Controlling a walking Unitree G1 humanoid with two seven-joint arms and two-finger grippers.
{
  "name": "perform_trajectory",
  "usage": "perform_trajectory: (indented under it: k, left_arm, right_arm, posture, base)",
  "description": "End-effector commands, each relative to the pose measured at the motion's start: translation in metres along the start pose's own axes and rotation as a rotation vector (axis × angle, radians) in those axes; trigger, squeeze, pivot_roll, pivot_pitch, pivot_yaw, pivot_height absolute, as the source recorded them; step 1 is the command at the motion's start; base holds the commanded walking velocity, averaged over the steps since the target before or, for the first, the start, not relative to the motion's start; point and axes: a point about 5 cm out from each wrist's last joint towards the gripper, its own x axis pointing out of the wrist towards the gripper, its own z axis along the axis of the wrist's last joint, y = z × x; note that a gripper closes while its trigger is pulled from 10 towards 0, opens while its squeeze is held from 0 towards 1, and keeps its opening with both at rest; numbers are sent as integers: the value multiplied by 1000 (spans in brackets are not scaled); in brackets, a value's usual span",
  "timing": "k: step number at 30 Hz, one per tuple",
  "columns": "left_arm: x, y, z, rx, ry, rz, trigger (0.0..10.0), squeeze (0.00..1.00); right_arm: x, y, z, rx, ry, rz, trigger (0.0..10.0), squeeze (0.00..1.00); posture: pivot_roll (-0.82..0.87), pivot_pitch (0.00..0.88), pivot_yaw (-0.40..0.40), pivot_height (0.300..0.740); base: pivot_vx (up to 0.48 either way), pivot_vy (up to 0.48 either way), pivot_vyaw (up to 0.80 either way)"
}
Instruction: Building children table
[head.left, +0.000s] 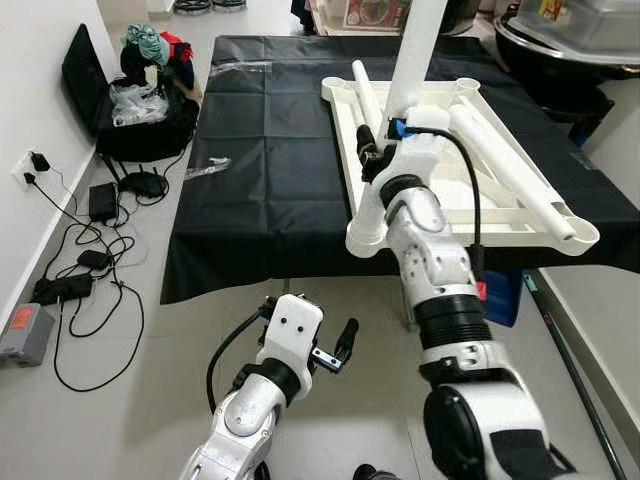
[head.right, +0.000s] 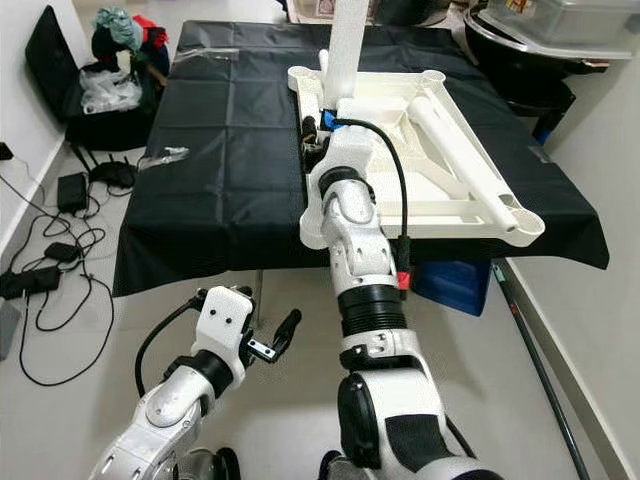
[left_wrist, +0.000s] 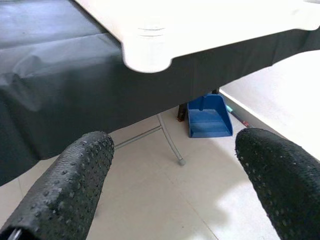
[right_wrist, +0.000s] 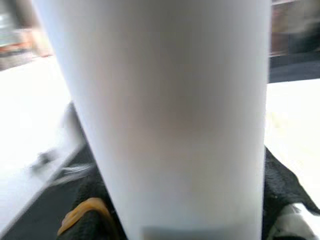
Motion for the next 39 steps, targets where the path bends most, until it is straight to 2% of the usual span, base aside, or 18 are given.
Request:
perform_trajectory:
  k: [1,2,4,7,15,20,23,24,32,34,35,36,37,38,39]
  left_arm:
    - [0,-1,-2,-3,13,-6,10000,0]
    - [0,-1,-2,-3,13,-6,10000,0]
    - [0,-1,-2,-3,12,-6,10000,0]
    - [1,-1,-2,-2,12,-5,10000,0]
    - [1,-1,-1,0,11,-4,10000,0]
    - [1,-1,0,-1,8,1,10000,0]
    - [1,-1,1,-2,6,1,10000,0]
    - [2,-1,1,-2,5,2,10000,0]
    - [2,-1,1,-3,5,4,10000,0]
    - [2,0,1,-2,5,5,10000,0]
    - [2,0,1,-2,5,5,10000,0]
    - [2,0,1,-1,5,4,10000,0]
    - [2,0,1,-1,5,4,10000,0]
    - [2,0,1,0,5,4,10000,0]
    - [2,0,1,0,5,4,10000,0]
  right_arm:
    - [-2,16,-1,-22,99,360,10000,0]
    - [-2,16,-1,-22,99,360,10000,0]
    - [-9,11,-4,-112,159,497,10000,0]
    - [-14,3,-4,-131,205,619,10000,0]
    - [-12,0,0,-171,191,676,10000,0]
    - [-2,11,10,-122,149,773,10000,0]
    - [1,12,8,-127,150,767,10000,0]
    - [3,13,8,-116,145,752,0,0]
    - [6,7,6,-101,136,679,0,0]
    - [11,-4,6,-90,103,485,0,0]
    - [11,-4,6,-90,103,485,0,0]
    - [12,-10,6,-93,87,373,0,0]
    - [12,-10,6,-93,87,373,0,0]
    - [13,-16,6,-94,72,264,0,0]
    - [13,-16,6,-94,72,264,0,0]
  posture:
    - [150,125,-53,740]
    - [150,125,-53,740]
    - [149,128,-56,740]
    - [150,131,-57,740]
    - [154,137,-57,740]
    - [160,147,-66,740]
    - [161,153,-69,740]
    - [160,155,-70,740]
    - [158,157,-66,740]
    - [155,158,-67,740]
    - [155,158,-67,740]
    - [155,158,-67,740]
    - [155,158,-67,740]
    - [155,162,-60,740]
    - [155,162,-60,740]
  base:
    - [0,0,0]
    - [0,0,0]
    - [0,0,0]
    - [0,0,0]
    - [0,0,0]
    - [0,0,0]
    - [0,0,0]
    - [0,0,0]
    - [0,0,0]
    - [0,0,0]
    - [0,0,0]
    - [0,0,0]
    - [0,0,0]
    - [0,0,0]
    - [0,0,0]
